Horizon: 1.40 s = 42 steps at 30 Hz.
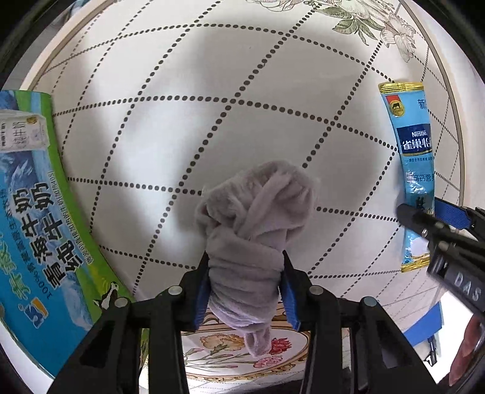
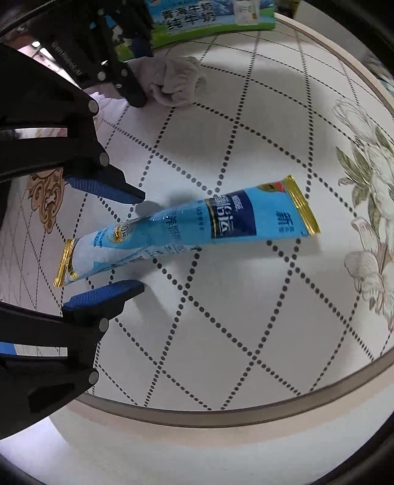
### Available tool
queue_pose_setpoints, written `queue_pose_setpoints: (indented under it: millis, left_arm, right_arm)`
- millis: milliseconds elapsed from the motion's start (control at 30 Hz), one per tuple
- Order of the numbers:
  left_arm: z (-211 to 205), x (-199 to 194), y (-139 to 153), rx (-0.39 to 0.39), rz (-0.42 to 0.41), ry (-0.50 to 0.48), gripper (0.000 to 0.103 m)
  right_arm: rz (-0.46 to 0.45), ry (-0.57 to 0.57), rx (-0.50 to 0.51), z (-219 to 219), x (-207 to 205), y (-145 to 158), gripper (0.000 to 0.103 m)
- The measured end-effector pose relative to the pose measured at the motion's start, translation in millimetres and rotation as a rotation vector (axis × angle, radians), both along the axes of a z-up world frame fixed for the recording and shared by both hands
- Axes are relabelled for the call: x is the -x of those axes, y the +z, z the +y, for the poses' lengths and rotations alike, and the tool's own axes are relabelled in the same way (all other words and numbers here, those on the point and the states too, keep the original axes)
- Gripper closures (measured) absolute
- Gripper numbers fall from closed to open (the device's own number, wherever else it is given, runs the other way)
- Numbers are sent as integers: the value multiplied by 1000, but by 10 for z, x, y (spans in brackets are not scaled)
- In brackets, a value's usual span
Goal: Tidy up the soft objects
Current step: 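Grasp the lilac cloth with the left gripper while the right grasps the blue milk tube, then place the cloth and milk tube into the box and open both grippers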
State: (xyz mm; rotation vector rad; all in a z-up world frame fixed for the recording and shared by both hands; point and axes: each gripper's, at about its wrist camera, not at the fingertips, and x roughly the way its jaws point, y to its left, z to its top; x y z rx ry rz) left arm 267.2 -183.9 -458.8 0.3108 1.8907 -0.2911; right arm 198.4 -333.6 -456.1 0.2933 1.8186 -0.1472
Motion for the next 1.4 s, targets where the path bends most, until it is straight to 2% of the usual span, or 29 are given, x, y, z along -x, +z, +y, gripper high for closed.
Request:
queue_pose_setpoints:
  millis: [100, 200, 367, 567, 667, 733, 833, 967, 1100, 1233, 1400]
  left_arm:
    - [52, 103, 43, 4, -27, 14, 68]
    - [72, 222, 191, 25, -63, 19, 68]
    - [183, 335, 699, 131, -139, 73, 68]
    - [610, 489, 1523, 260, -257, 164, 68]
    - [878, 532, 1941, 271, -345, 191, 68]
    - [1085, 535, 2144, 278, -379, 205, 68]
    - [1468, 546, 2373, 261, -427, 235, 68]
    - [1959, 525, 2397, 213, -453, 290, 68]
    - [2496, 511, 2351, 163, -449, 338, 68]
    - [2923, 436, 2169, 123, -427, 369, 68]
    - [3306, 342, 1800, 132, -360, 393, 68]
  right_arm:
    - [-25, 13, 51, -6, 59, 89, 78]
    - [-43, -6, 43, -39, 110, 204, 85]
    - [-112, -36, -22, 19, 301, 546, 86]
    - [-254, -29, -134, 271, 551, 1357, 86]
    - [-312, -3, -176, 421, 455, 1725, 86]
    - [-353, 30, -201, 690, 449, 1958, 86]
    - [-388, 79, -241, 1182, 297, 2143, 86]
    - [-419, 147, -281, 1812, 251, 2331, 86]
    - [-420, 180, -293, 2377, 153, 2343, 86]
    - [-395, 152, -275, 2749, -25, 2102, 86]
    - [-362, 105, -229, 2972, -195, 1699, 86]
